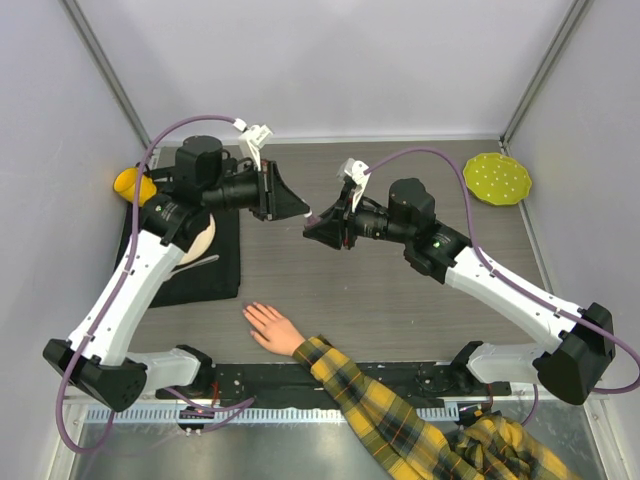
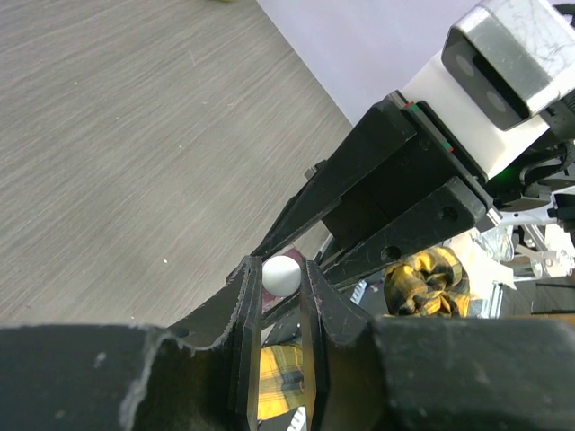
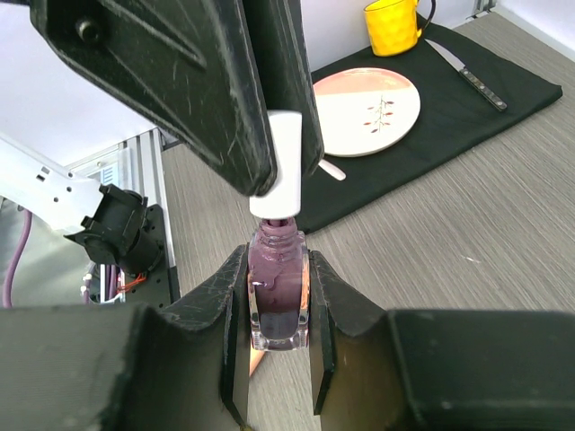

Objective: Paint the nails

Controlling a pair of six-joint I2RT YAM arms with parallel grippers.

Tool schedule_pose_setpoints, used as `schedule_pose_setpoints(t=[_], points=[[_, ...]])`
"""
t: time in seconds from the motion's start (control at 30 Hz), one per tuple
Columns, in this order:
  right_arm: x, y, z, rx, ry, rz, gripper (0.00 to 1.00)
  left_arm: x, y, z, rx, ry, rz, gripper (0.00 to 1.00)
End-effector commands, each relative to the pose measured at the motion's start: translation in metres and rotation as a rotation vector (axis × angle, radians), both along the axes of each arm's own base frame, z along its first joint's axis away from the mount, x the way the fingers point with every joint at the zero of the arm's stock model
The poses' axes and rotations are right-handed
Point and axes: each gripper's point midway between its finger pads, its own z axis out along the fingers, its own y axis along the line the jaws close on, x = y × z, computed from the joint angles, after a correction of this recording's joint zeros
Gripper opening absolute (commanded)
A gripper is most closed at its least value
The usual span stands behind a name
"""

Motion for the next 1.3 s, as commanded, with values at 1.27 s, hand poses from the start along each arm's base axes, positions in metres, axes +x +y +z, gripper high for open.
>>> schedule_pose_setpoints(t=[1.27], points=[[-0.037, -0.013, 0.122, 0.338, -0.225, 0.084, 0.01, -0.036, -0.018, -0.009, 0.084, -0.171, -0.211, 0.01]])
